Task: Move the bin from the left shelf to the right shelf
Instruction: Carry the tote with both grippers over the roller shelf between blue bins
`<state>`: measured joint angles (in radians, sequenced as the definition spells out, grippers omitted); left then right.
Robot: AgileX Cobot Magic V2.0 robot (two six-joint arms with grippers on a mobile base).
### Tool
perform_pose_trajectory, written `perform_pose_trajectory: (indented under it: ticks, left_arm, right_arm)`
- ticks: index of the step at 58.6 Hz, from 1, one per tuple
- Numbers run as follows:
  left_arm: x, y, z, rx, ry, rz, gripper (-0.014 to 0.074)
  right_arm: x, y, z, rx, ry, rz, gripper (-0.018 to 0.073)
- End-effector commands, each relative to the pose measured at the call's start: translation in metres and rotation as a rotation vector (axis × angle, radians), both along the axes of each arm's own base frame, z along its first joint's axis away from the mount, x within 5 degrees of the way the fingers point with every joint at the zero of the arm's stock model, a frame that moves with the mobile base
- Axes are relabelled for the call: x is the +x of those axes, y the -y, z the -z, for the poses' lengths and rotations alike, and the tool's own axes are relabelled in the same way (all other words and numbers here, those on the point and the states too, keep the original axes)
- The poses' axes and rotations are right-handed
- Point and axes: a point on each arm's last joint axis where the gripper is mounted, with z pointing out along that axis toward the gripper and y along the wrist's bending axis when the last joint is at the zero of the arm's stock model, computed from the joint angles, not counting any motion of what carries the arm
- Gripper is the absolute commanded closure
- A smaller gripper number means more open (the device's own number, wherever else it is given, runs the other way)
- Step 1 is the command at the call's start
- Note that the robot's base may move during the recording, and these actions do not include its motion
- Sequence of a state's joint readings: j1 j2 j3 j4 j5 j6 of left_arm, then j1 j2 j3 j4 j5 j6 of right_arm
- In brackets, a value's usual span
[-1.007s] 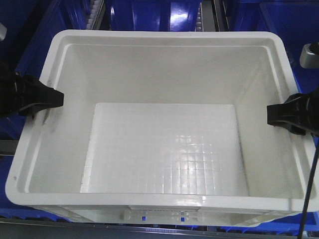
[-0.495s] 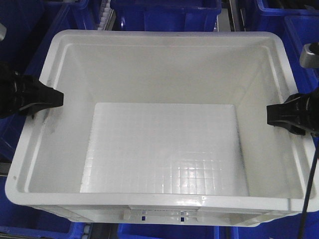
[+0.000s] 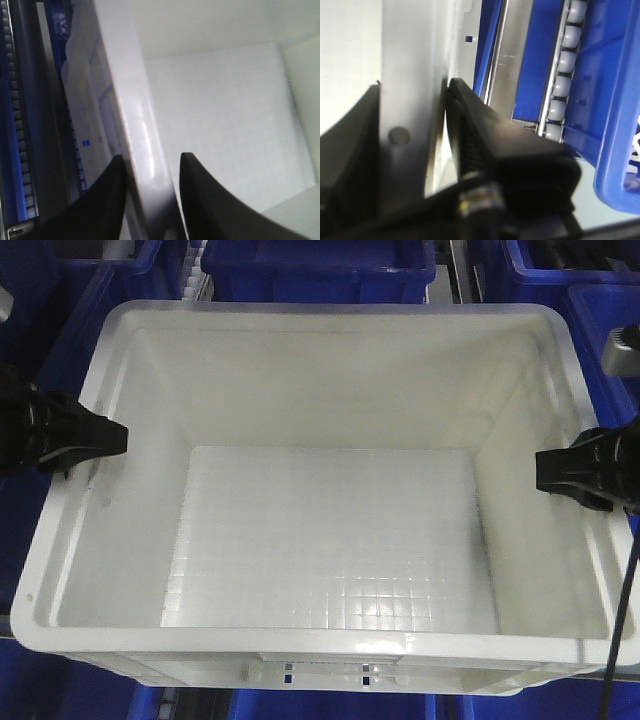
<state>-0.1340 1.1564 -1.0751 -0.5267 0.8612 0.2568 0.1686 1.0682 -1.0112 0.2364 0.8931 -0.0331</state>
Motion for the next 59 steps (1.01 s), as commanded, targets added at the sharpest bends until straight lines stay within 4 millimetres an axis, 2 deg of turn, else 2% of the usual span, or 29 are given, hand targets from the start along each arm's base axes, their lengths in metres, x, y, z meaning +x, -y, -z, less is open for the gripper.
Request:
perform_pose_trajectory:
  ticks: [1,59]
  left_arm:
    - [-0.0025,0.0035,-0.0283,-0.085,0.137,-0.014,0.0600]
    - [-0.0025,0.0035,-0.0283,-0.085,0.137,-0.014,0.0600]
  right_arm:
    - [0.0023,-0.0022,-0.0275,0.064,0.178,0.004,0.0564]
    - [0.0023,-0.0022,-0.0275,0.064,0.178,0.004,0.0564]
